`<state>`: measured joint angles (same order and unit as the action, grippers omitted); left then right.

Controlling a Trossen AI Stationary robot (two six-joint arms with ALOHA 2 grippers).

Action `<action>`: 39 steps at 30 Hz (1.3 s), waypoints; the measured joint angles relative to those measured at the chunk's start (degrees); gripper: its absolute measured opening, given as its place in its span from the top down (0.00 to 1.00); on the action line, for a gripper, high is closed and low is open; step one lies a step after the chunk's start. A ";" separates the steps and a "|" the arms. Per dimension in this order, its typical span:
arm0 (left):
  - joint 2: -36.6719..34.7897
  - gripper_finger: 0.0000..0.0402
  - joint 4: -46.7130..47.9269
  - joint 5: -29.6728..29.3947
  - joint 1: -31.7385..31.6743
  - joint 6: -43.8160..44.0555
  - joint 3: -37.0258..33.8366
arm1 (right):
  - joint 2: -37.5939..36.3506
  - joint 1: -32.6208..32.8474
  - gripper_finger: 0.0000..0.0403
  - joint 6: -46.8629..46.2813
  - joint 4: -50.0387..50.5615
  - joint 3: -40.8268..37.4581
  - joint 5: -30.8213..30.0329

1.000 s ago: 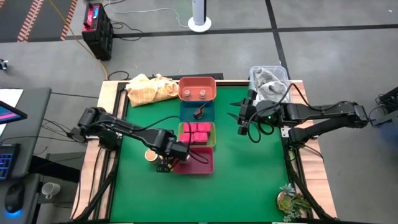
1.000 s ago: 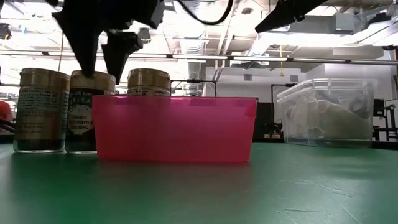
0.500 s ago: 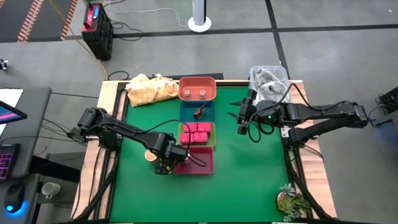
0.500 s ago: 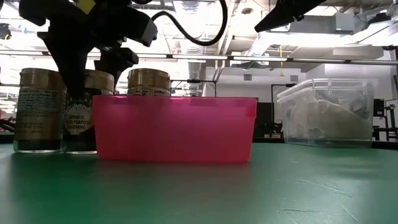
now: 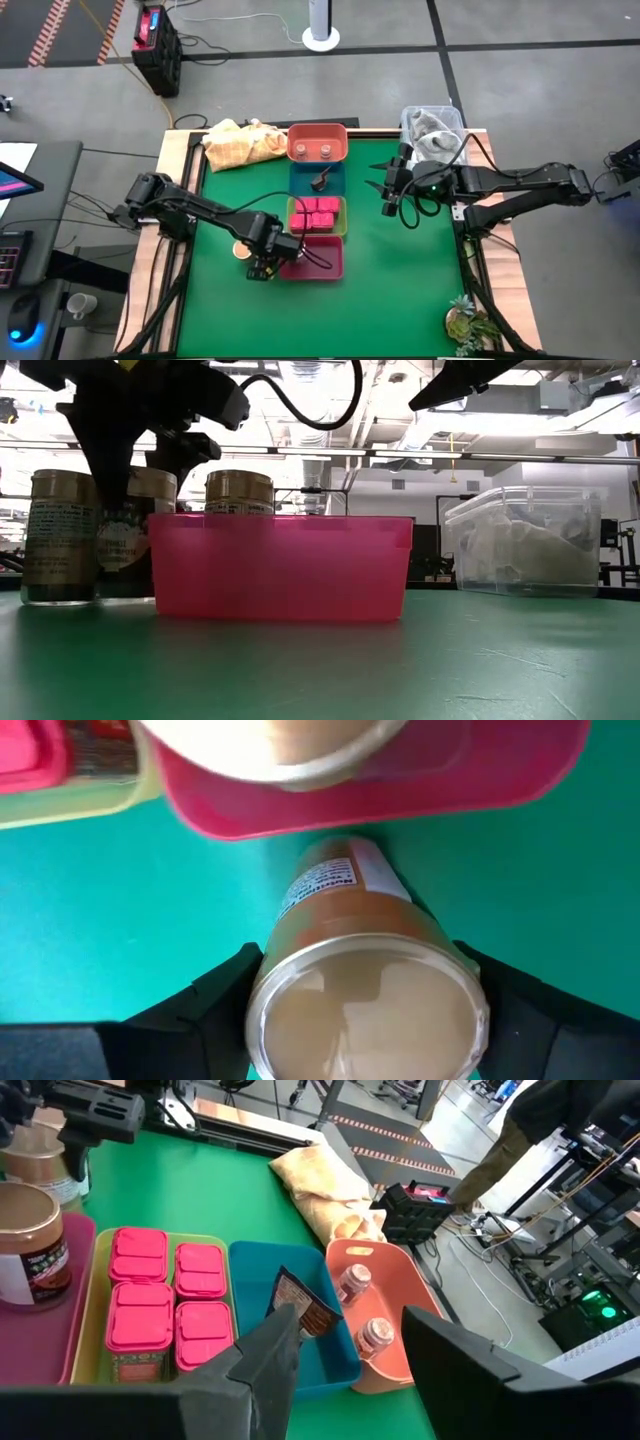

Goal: Sort spices by type
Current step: Put the right brown seasoning can into the red bin

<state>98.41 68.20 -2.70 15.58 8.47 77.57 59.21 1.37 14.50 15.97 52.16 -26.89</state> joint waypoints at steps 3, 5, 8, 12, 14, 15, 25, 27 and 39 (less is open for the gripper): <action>0.00 0.33 1.17 -1.02 -0.69 -0.72 0.80 | 0.01 0.00 0.47 0.02 -0.07 0.00 0.00; 0.00 0.33 1.87 -2.98 -1.29 -0.74 1.10 | 0.01 0.00 0.47 0.13 -0.13 0.00 0.00; 0.00 0.33 3.11 -6.17 -2.16 -0.81 1.71 | 0.01 0.00 0.47 0.13 -0.16 0.00 0.00; 0.00 0.33 7.15 -11.13 -3.23 -0.89 2.90 | 0.01 0.00 0.47 0.13 -0.20 0.00 0.00; 0.02 0.33 10.32 -13.02 -3.86 -1.27 4.43 | 0.01 0.00 0.47 0.13 -0.20 0.00 -0.02; 0.02 0.33 11.79 -14.22 -4.11 -1.64 5.55 | 0.01 0.00 0.47 0.11 -0.21 0.00 -0.02; 0.02 0.33 12.84 -24.60 -4.34 -6.25 22.46 | 0.01 -1.16 0.47 -0.68 -0.20 0.00 -0.28; 0.02 0.33 10.26 -24.50 -4.32 -7.40 24.65 | 0.01 -1.90 0.47 -0.97 0.05 0.02 -0.28; 3.82 0.33 -10.74 -9.91 -4.73 -12.93 26.15 | 0.01 -3.34 0.47 -1.62 0.22 0.02 -0.28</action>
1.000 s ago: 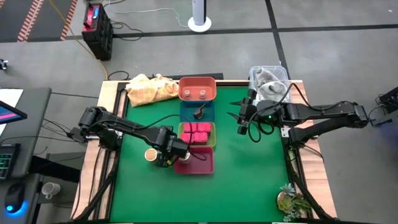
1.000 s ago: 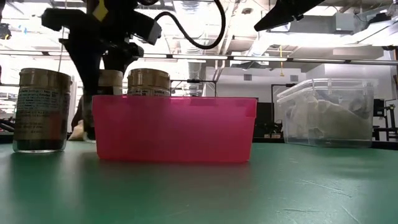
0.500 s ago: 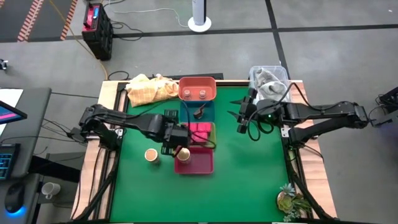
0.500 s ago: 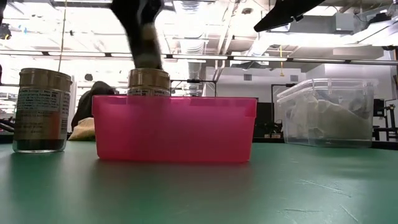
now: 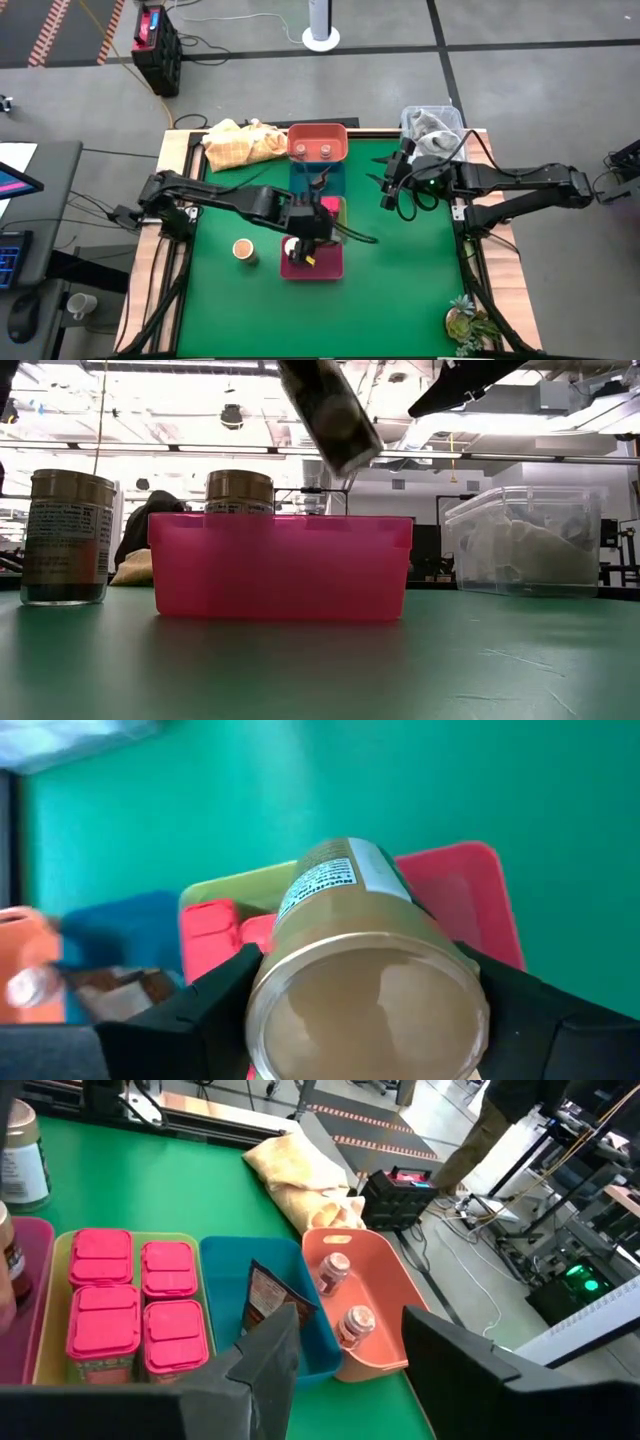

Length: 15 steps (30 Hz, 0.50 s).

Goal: Sort spices by type
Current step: Put the right brown seasoning can into the red bin

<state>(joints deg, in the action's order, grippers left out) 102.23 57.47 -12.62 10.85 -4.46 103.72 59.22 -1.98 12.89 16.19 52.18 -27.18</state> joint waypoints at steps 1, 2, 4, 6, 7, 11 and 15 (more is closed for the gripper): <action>0.99 0.33 -0.29 0.59 -0.03 -0.85 0.00 | 0.00 0.00 0.47 0.01 0.02 0.00 0.00; 2.07 0.33 -0.50 0.84 0.07 -2.09 0.00 | 0.00 0.00 0.47 0.02 0.06 0.00 0.02; 3.79 0.33 -0.04 0.74 0.75 -4.18 -0.02 | 0.00 0.00 0.47 0.02 0.42 0.00 0.01; 5.19 0.33 1.23 1.23 1.35 -5.39 -0.07 | 0.00 0.00 0.47 0.02 1.44 0.00 0.02; 5.76 0.33 1.98 1.25 1.54 -5.58 -0.07 | 0.00 0.00 0.47 0.00 2.00 0.00 0.02; 7.05 0.31 6.04 2.35 1.41 -4.81 -0.11 | 0.00 0.00 0.47 -0.26 2.34 0.00 0.02; 7.81 0.30 6.31 3.31 1.14 -3.82 -0.11 | 0.00 0.00 0.47 -0.40 2.02 0.00 0.04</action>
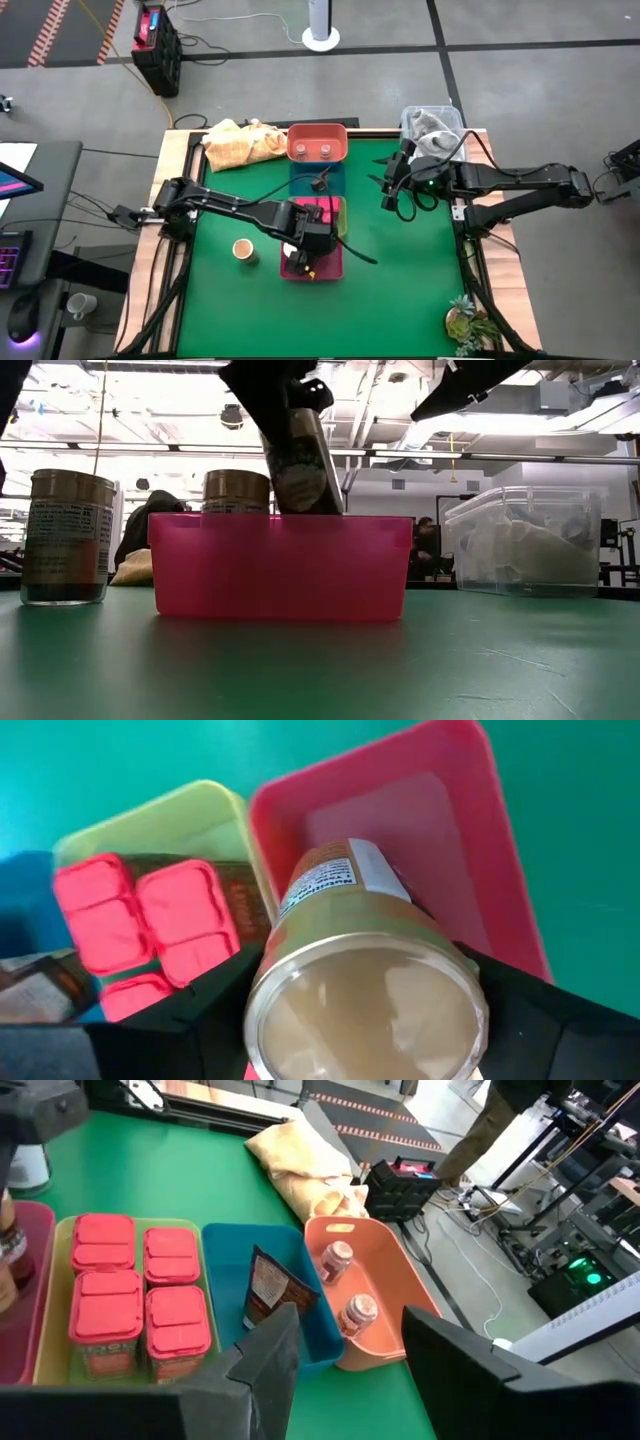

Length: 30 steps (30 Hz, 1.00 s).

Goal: Sort spices by type
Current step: Put the right brown seasoning can into the red bin

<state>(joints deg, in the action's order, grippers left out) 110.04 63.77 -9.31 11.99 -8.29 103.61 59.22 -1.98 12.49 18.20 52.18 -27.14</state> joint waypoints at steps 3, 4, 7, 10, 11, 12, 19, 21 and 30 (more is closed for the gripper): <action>-0.10 0.31 0.29 1.65 -0.04 0.87 0.00 | 0.00 0.00 0.47 -0.03 -0.27 0.00 0.00; -0.16 0.31 0.22 2.95 -0.19 1.27 0.00 | 0.00 0.00 0.47 -0.04 -0.27 0.00 0.01; -0.09 0.31 0.39 5.23 -0.39 2.18 0.00 | 0.00 0.00 0.47 -0.02 -0.29 0.00 0.02; -0.09 0.31 1.16 6.58 -0.61 2.55 0.00 | 0.00 0.00 0.47 -0.03 -0.29 0.00 0.01; 0.25 0.31 1.24 6.58 -0.65 2.55 0.02 | 0.00 0.00 0.47 -0.04 -0.29 0.00 0.02; 0.49 0.31 1.37 6.52 -0.77 2.54 0.04 | 0.00 0.00 0.47 -0.02 -0.29 0.00 0.02; 4.22 0.31 3.23 6.00 -0.87 0.89 -0.30 | 0.00 0.15 0.47 -0.03 -0.39 0.00 0.04; 4.56 0.31 3.49 5.13 -0.87 0.56 0.02 | 0.00 0.04 0.47 -0.02 -0.38 0.00 0.04; 4.32 0.23 2.27 3.90 -1.20 1.12 0.24 | 0.00 0.19 0.47 -0.04 -0.38 0.00 0.22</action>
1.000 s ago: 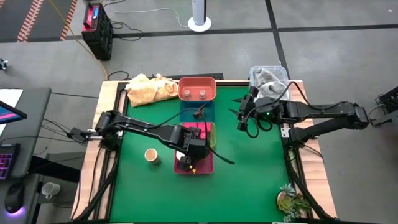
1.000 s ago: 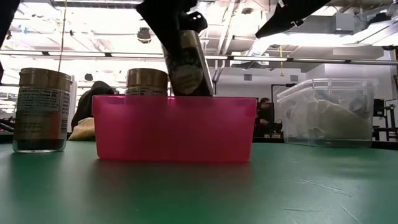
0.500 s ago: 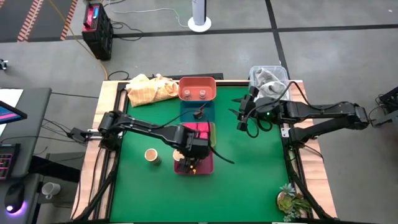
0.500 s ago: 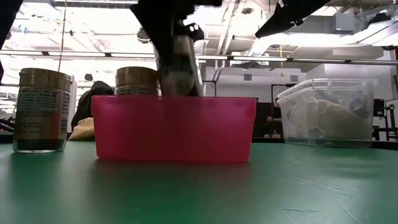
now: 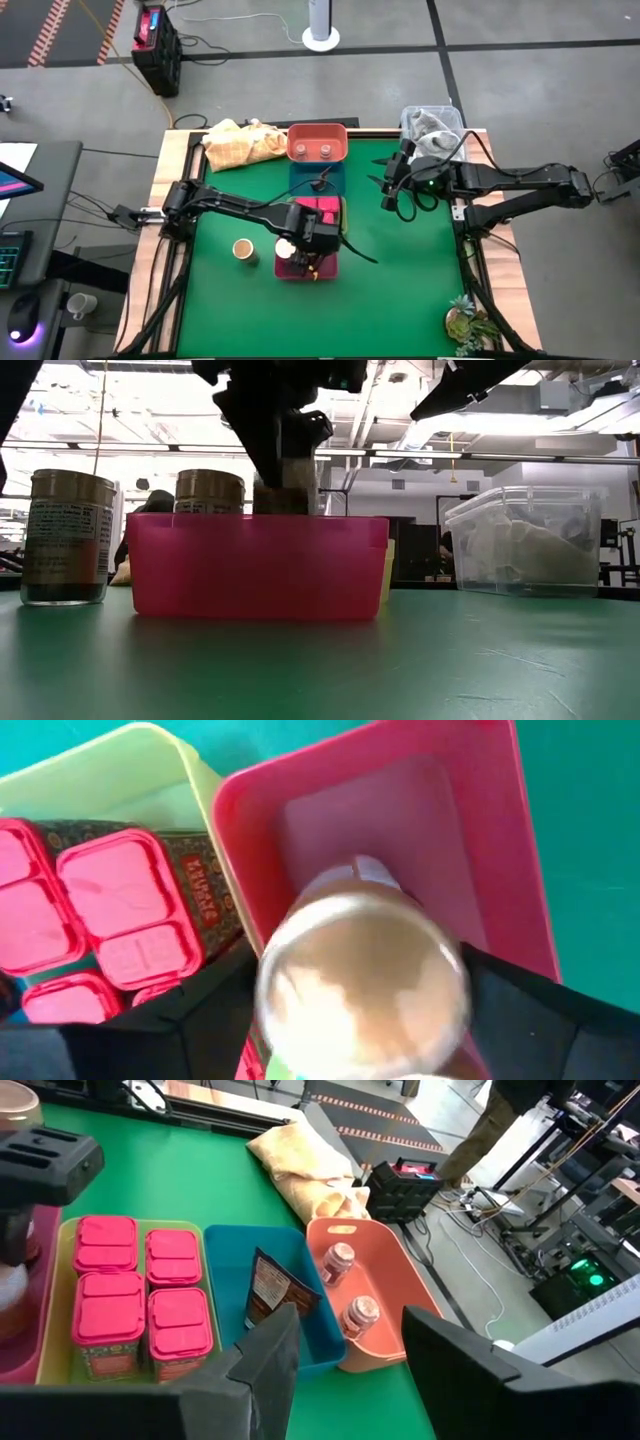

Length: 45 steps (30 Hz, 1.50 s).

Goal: Sort spices by type
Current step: Put the right brown seasoning can into the red bin, then put the brown seasoning can into the red bin

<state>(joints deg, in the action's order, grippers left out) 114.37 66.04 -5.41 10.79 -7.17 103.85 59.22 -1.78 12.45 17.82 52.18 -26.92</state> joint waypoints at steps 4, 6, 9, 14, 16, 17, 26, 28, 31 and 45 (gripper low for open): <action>-0.02 0.19 0.35 -0.13 0.00 -0.95 0.26 | 0.00 0.29 0.47 0.01 0.00 0.00 0.00; 0.00 0.19 0.52 -0.13 0.00 -0.95 1.01 | 0.00 0.29 0.47 0.00 0.00 0.00 0.00; -0.01 0.19 2.71 -0.37 0.00 -0.87 3.25 | 0.00 0.24 0.47 0.00 0.00 0.00 0.00; -0.07 0.19 16.20 -4.92 0.45 4.05 10.38 | 0.00 0.24 0.47 -0.24 0.09 0.00 0.00; -0.07 0.19 22.47 -5.08 0.82 8.76 13.11 | 0.00 0.24 0.47 -0.39 0.11 0.00 0.00; -0.13 0.19 23.93 -5.01 1.16 11.32 13.81 | 0.00 0.24 0.47 -0.38 0.11 0.00 0.00; -6.93 0.19 24.13 -7.03 8.87 21.69 0.31 | 0.00 0.67 0.47 -0.61 0.02 0.00 -0.01; -8.79 0.19 23.62 -8.50 9.85 23.38 -3.73 | 0.00 1.02 0.47 -0.61 -0.44 0.00 0.00; -12.11 0.19 22.11 -8.35 10.42 26.34 -10.44 | 0.00 1.60 0.47 -0.57 -1.01 0.00 0.00; -27.23 0.19 1.69 2.86 7.34 32.39 -39.71 | 0.00 1.82 0.47 -0.13 -2.13 0.00 0.00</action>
<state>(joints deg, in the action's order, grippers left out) 87.14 67.73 -2.55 18.13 25.22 64.15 59.22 0.03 12.32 15.70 52.18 -26.92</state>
